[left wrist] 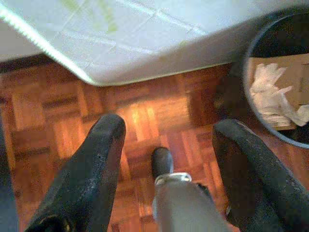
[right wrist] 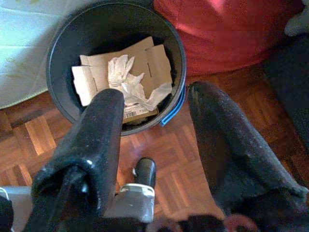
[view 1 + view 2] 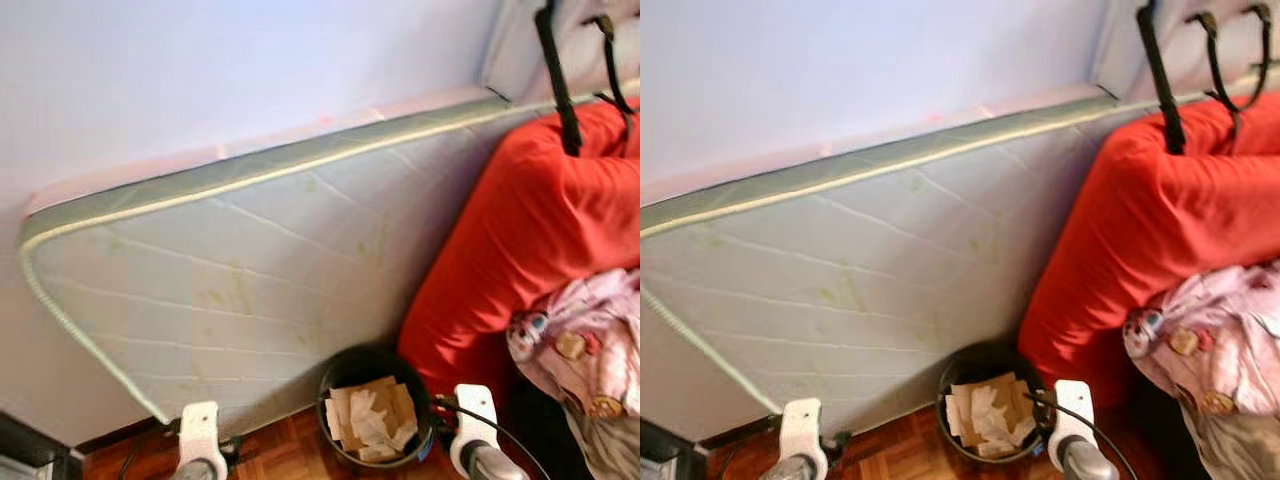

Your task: Clean up the room

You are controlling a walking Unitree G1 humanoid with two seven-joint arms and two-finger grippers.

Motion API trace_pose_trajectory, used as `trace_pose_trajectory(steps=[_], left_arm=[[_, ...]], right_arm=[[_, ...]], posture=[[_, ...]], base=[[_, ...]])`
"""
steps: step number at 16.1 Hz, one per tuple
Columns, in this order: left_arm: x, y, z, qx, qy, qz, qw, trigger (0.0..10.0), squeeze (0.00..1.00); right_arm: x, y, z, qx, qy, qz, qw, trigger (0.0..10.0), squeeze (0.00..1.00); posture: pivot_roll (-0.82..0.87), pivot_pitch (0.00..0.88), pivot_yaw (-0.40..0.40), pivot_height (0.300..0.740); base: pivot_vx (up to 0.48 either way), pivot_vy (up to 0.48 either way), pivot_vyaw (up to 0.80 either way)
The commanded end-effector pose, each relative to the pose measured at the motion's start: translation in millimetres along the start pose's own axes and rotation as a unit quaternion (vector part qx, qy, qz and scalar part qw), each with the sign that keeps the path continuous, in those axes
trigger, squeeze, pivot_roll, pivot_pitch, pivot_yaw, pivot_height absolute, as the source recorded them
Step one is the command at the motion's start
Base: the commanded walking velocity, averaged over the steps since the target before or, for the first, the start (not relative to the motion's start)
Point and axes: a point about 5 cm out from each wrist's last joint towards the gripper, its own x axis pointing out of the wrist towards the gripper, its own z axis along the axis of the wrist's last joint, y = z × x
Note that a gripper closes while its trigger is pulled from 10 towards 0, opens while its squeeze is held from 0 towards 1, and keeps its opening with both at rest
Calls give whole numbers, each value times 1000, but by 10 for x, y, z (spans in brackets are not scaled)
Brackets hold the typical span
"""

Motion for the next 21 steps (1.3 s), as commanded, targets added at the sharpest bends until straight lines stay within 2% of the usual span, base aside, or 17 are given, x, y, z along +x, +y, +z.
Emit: trace_pose_trajectory(steps=[1, 3, 6, 11, 17, 21], left_arm=[[-15, 27, -78, -7, 20, -2, 1000, 10000, 0], [-42, -5, -190, 6, 35, -12, 999, 10000, 0], [-112, -49, -424, 0, 63, -18, 998, 10000, 0], [-194, -120, -619, 9, 65, -20, 998, 10000, 0], [-237, -45, -699, 21, 71, -25, 997, 10000, 0], [-251, -35, -723, 17, 70, -22, 997, 10000, 0]], right_arm=[[-18, -45, -64, 11, 11, -10, 1000, 10000, 0], [-34, -92, -97, 10, 17, -14, 1000, 10000, 0], [-92, -187, -249, 2, 39, -23, 999, 10000, 0], [-190, -284, -471, -3, 62, -26, 998, 10000, 0], [-247, -262, -624, 5, 75, -20, 997, 10000, 0], [-255, -256, -644, 0, 77, -18, 997, 10000, 0]], posture=[[-72, 0, 9, 740], [-81, 0, -3, 740], [-72, 0, -13, 740], [-43, 9, -43, 740], [-54, 35, -23, 740], [-62, 40, -13, 740]], base=[[0, 0, 0], [0, 0, 0], [0, 0, 0], [0, 0, 0], [0, 0, 0], [0, 0, -783]])
